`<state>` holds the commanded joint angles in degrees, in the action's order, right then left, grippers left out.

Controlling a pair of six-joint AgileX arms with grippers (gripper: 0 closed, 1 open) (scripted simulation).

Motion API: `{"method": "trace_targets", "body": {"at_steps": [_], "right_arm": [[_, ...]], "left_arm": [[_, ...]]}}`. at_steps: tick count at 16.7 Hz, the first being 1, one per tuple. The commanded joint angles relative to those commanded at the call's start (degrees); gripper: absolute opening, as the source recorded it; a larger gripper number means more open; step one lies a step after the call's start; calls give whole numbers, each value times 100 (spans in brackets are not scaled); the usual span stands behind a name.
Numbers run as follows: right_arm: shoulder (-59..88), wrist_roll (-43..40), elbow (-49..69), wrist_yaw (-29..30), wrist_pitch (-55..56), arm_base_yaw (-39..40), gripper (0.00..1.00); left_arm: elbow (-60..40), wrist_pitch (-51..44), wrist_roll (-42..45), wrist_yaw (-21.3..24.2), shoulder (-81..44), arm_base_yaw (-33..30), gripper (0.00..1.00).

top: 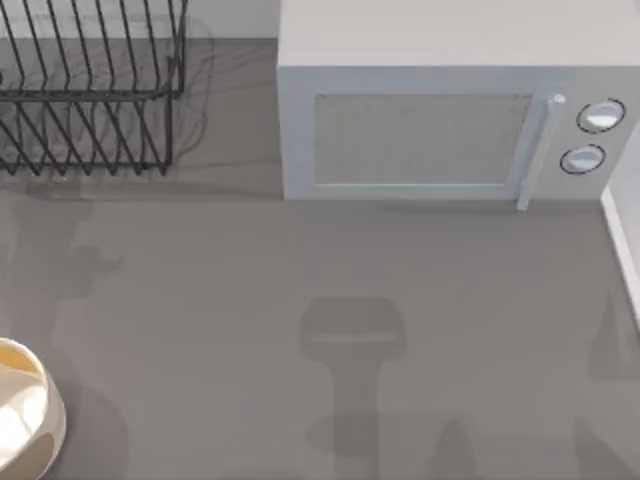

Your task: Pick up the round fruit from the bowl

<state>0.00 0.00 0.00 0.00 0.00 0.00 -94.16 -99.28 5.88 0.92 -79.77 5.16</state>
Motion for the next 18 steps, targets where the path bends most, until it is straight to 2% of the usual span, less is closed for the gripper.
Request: {"method": "trace_targets", "body": {"at_steps": [4, 7, 10, 16, 18], "right_arm": [[0, 0, 0, 0, 0, 0, 100], [0, 0, 0, 0, 0, 0, 100], [0, 0, 0, 0, 0, 0, 100], [0, 0, 0, 0, 0, 0, 100], [0, 0, 0, 0, 0, 0, 100]], "left_arm": [[11, 16, -2, -3, -28, 12, 0], [-99, 122, -387, -10, -339, -372, 0], [-267, 399, -1269, -25, -930, -1269, 0], [-528, 1279, -3692, -64, -2294, -3762, 0], [-561, 1567, -4314, -76, -2642, -4387, 0]]}}
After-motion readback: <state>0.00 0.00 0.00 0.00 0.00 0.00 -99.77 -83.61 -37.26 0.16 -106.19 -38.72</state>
